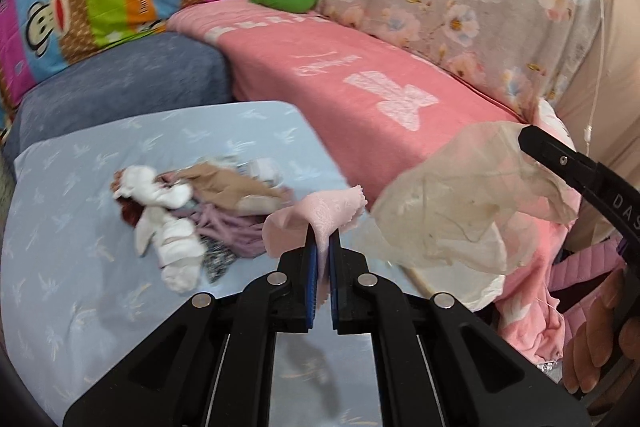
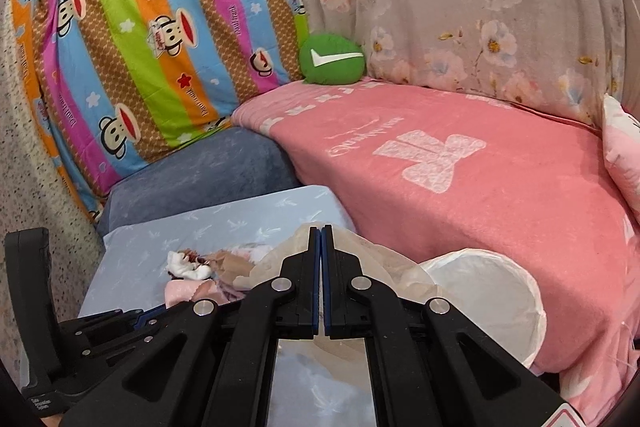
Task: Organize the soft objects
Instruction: 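Carry both items over the white bin and open both grippers to drop them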
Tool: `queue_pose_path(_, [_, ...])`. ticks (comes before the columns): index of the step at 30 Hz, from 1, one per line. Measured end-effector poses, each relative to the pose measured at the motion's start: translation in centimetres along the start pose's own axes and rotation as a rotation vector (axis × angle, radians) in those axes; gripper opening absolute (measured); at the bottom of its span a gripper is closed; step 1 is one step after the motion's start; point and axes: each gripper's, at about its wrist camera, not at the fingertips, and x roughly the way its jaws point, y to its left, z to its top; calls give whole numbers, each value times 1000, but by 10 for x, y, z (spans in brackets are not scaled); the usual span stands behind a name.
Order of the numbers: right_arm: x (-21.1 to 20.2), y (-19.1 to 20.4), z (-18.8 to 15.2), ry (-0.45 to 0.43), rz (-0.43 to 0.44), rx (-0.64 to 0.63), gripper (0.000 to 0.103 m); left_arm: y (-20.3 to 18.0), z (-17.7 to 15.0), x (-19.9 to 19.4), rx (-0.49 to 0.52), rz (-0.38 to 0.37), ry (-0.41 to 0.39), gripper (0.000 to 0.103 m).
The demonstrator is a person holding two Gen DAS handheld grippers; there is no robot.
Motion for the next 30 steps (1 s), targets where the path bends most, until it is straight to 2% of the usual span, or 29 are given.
queue_pose_path(9, [-9, -84, 2, -16, -111, 98, 1, -75, 16, 32, 117, -112, 34, 5])
queue_pose_path(13, [-3, -109, -4, -1, -137, 130, 1, -102, 18, 45, 154, -163, 50, 5])
queue_pose_path(20, [7, -139, -10, 18, -154, 172, 1, -130, 18, 70, 186, -209, 101, 5])
queue_pose_path(22, [11, -145, -11, 24, -151, 185, 3, -134, 19, 79, 179, -233, 136, 17])
queue_pose_path(24, [12, -149, -12, 23, -155, 193, 4, -134, 19, 83, 166, -222, 141, 63])
queue_pose_path(25, [13, -149, -12, 24, -155, 194, 6, -134, 18, 81, 153, -202, 110, 69])
queue_pose_path(26, [13, -150, -12, 25, -154, 195, 9, -133, 18, 78, 146, -195, 80, 71])
queue_pose_path(29, [14, -152, -13, 22, -160, 199, 21, -132, 20, 79, 143, -194, 80, 71])
queue_pose_path(30, [14, -152, -13, 20, -161, 200, 22, -132, 21, 80, 139, -184, 78, 71])
